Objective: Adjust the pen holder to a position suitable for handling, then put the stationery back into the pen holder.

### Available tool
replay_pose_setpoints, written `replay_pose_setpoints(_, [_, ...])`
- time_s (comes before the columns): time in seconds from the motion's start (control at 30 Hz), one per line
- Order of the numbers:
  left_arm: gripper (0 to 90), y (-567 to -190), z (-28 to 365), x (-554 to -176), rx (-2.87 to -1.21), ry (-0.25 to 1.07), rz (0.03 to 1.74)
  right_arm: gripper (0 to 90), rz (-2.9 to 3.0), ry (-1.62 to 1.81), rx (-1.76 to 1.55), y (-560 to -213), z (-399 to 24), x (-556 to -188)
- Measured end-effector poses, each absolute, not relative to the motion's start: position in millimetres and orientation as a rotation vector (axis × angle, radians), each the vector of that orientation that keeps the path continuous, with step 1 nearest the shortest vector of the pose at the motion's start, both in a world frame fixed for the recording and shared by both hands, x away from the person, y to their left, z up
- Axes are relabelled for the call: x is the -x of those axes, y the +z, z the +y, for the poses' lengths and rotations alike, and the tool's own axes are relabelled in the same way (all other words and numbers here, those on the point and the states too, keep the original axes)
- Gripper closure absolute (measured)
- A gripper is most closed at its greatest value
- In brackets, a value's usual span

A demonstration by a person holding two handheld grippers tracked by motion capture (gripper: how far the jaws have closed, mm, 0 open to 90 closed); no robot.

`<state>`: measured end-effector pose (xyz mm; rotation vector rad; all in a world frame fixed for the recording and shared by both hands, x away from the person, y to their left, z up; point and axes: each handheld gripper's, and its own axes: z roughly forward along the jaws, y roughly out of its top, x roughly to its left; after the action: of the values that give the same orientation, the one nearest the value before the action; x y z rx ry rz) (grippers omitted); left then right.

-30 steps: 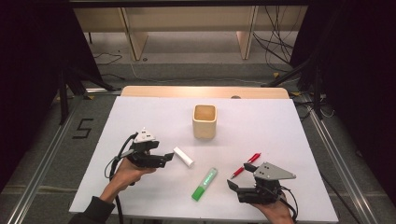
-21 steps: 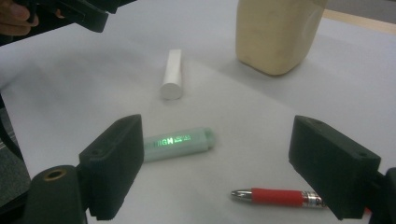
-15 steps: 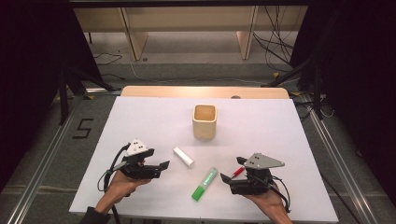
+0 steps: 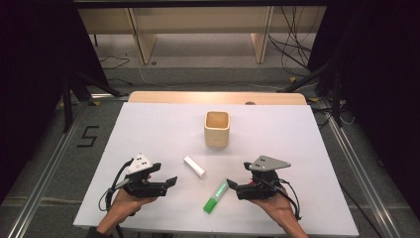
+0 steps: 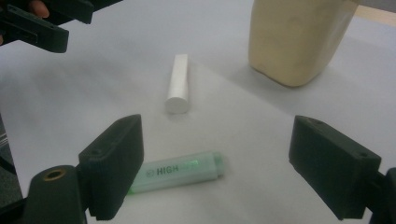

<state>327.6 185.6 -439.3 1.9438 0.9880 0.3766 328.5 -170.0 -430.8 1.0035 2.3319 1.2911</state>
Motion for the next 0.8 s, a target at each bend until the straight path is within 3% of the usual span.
replay_pose_setpoints(0.8, [20.7, -446, 188, -317, -1.943, 0.380, 0.976, 18.3, 2.451, 1.167, -1.023, -430, -139, -362])
